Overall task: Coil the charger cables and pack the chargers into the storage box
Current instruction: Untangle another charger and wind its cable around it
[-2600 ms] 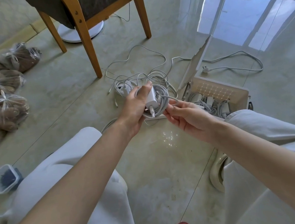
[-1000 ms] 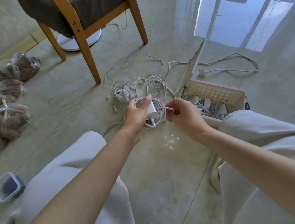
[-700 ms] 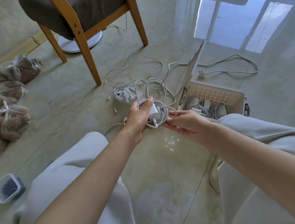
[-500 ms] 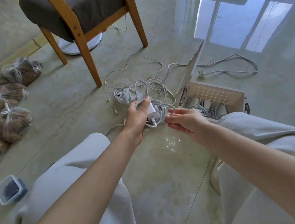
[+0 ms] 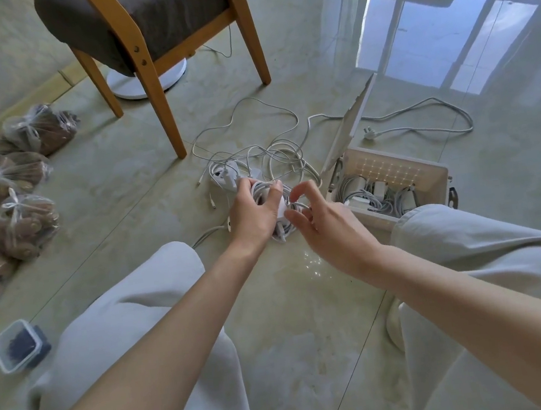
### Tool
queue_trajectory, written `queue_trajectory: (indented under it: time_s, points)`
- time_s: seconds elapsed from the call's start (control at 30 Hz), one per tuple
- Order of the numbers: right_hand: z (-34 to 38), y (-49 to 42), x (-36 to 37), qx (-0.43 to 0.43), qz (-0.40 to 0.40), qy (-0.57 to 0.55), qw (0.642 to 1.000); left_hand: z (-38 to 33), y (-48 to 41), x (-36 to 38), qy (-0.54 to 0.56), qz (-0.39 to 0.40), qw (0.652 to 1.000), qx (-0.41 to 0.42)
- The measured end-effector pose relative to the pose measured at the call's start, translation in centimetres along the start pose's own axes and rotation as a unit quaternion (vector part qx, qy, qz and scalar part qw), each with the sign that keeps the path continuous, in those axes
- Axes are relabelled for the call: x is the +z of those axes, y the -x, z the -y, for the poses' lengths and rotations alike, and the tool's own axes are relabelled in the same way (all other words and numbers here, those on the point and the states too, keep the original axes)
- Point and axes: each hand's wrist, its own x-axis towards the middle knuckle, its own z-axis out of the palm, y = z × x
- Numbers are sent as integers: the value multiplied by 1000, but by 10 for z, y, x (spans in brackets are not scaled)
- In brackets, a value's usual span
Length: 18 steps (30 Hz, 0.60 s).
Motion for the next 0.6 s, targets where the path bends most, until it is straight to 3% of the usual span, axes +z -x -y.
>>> queue_trajectory:
  time_s: [0.1, 0.27, 0.33, 0.37, 0.4, 0.47, 0.6]
  points:
    - [-6, -3, 0, -33, 11, 23, 999, 0, 0, -1, 9, 16, 1000, -17]
    - [-12, -5, -1, -16, 51, 15, 998, 0, 0, -3, 27, 50, 998, -40]
    - [-10, -7, 0, 42, 55, -47, 996, -1, -1, -4, 40, 51, 997, -51]
    - [-5, -9, -1, 108, 43, -139, 983, -1, -2, -4, 48, 47, 996, -55]
    - [0, -10, -1, 189, 33, -256, 947, -2, -3, -5, 56, 42, 996, -59]
    - [6, -13, -5, 302, 28, -453, 838, -5, -6, -7, 80, 35, 994, -68]
    - [8, -13, -13, 338, 36, -618, 709, -9, -7, -4, 129, 21, 989, -72]
